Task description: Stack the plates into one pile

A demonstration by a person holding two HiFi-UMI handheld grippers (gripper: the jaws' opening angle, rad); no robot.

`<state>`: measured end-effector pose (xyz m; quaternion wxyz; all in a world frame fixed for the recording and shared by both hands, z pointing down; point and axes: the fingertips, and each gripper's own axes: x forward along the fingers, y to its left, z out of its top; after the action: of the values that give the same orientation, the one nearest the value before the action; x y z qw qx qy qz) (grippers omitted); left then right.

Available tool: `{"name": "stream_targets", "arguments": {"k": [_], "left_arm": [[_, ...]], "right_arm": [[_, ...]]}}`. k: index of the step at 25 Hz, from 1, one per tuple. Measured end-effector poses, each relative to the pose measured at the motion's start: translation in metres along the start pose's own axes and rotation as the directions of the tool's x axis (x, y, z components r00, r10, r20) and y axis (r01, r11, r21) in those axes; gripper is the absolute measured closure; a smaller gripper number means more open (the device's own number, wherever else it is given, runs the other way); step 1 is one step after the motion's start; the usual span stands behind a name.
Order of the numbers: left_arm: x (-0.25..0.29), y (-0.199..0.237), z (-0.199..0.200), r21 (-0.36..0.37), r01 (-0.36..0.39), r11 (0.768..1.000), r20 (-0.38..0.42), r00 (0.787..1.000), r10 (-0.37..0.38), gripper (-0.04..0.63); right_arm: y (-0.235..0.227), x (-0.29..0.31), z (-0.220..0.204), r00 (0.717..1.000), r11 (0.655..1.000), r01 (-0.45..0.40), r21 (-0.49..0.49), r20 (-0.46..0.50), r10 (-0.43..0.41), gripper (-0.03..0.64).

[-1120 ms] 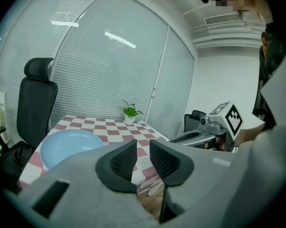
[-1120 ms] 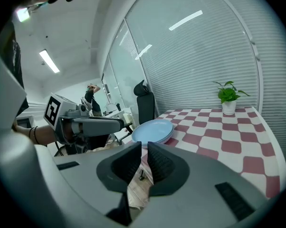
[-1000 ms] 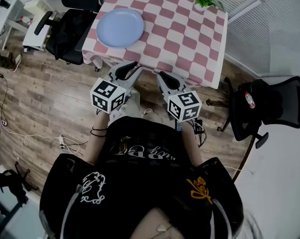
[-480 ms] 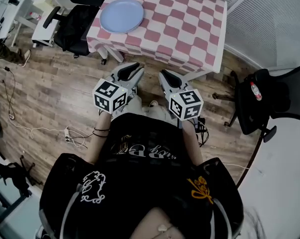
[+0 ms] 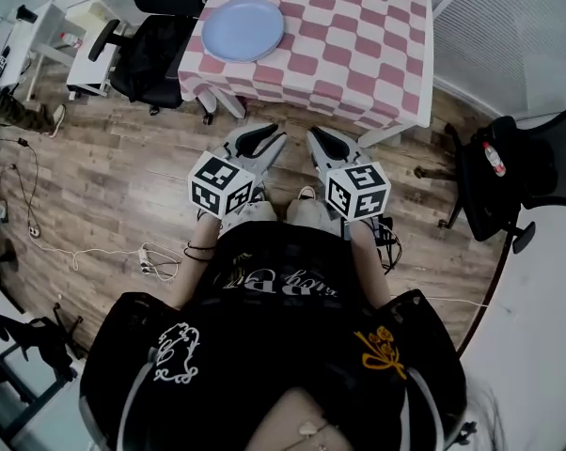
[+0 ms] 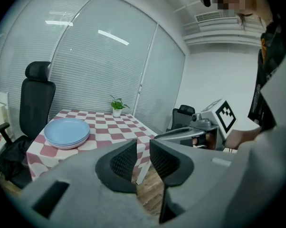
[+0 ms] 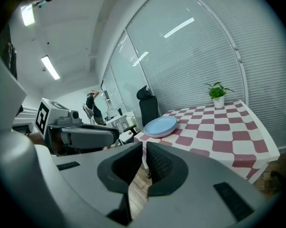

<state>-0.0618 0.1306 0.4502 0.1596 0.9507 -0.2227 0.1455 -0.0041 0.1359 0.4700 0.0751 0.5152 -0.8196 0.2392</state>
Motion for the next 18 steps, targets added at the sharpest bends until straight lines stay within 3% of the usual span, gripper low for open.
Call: {"name": "stream_targets", "arguments": {"k": [18], "left_arm": [[-0.056,0.044,-0.017,-0.009,0.039,0.999,0.002,0.999,-0.039,0.502]], "right_arm": [[0.048,0.026,-0.011,0.996,0.996,0.088,-0.005,-0.024,-0.089,0.588]]}}
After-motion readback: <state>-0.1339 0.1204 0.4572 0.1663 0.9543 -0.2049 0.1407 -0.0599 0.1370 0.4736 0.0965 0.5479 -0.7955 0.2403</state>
